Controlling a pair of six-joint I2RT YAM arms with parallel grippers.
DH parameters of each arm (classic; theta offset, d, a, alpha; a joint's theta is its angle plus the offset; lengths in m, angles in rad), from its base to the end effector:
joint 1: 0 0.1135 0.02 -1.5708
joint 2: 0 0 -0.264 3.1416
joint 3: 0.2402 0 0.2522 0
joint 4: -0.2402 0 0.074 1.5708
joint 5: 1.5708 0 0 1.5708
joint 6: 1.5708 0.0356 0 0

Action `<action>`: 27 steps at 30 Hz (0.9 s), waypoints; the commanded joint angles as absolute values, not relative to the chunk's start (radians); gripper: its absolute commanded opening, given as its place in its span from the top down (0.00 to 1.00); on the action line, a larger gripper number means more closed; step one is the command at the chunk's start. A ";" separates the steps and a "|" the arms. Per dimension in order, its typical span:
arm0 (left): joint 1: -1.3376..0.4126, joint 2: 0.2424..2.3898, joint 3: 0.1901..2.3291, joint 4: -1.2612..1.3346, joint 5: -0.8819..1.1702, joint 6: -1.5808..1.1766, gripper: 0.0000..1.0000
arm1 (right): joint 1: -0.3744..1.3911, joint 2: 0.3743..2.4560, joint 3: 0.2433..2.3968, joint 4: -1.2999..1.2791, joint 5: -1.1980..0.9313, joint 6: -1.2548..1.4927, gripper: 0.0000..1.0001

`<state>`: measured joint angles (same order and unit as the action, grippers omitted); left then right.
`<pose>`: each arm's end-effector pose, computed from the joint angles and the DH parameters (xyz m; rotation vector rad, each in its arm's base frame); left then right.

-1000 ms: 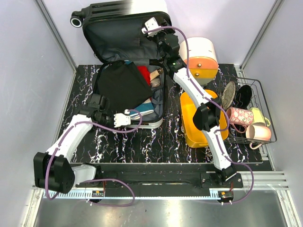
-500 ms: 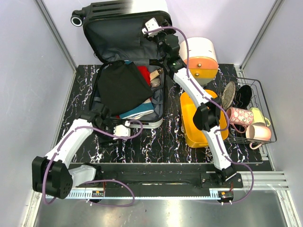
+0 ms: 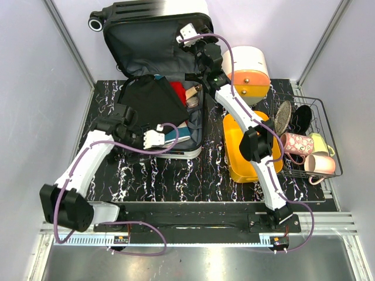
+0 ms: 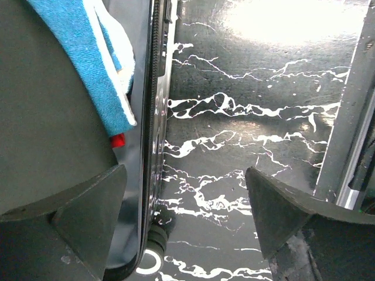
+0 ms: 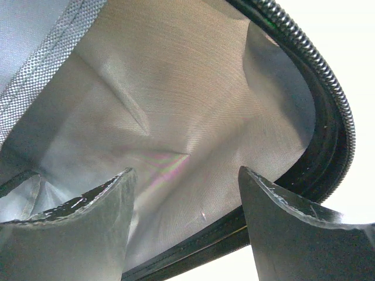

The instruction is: Open, take out, and arrange the luggage

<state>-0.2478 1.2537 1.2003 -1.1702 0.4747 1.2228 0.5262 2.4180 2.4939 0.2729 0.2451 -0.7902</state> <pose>0.2107 -0.0701 0.3118 1.8241 1.8524 -0.3418 0.4882 0.2736 0.4038 -0.5779 1.0989 -0.3791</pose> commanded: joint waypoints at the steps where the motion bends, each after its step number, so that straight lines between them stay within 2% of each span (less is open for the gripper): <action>1: -0.249 1.339 1.175 -1.040 0.488 1.238 0.11 | 0.494 2.347 2.499 0.328 0.282 -0.787 0.22; 7: -0.247 1.437 1.102 -0.970 0.457 1.278 0.11 | 0.494 2.342 2.491 0.328 0.287 -0.779 0.22; 10: -0.249 1.456 1.040 -0.976 0.451 1.311 0.18 | 0.494 2.333 2.471 0.330 0.285 -0.775 0.22; 11: -0.249 1.451 1.020 -0.979 0.449 1.322 0.30 | 0.494 2.329 2.455 0.333 0.284 -0.775 0.22; 14: -0.247 1.418 0.953 -0.982 0.446 1.332 0.53 | 0.494 2.315 2.422 0.347 0.276 -0.776 0.22; 15: -0.248 1.393 0.937 -0.998 0.446 1.333 0.63 | 0.494 2.309 2.416 0.351 0.273 -0.778 0.22; 16: -0.249 1.378 0.913 -1.011 0.456 1.338 0.68 | 0.494 2.310 2.411 0.351 0.270 -0.779 0.22; 18: -0.247 1.323 0.888 -1.038 0.468 1.332 0.75 | 0.492 2.310 2.408 0.353 0.268 -0.781 0.21; 22: -0.247 1.226 0.829 -1.052 0.483 1.302 0.82 | 0.492 2.316 2.418 0.356 0.265 -0.781 0.18; 27: -0.249 1.198 0.816 -1.068 0.488 1.241 0.85 | 0.492 2.339 2.448 0.348 0.262 -0.784 0.15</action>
<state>-0.2447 1.2423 0.8371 -0.8284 0.4259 1.3220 0.5232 2.3852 2.4077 0.3050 0.2417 -0.7891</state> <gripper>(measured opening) 0.159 0.838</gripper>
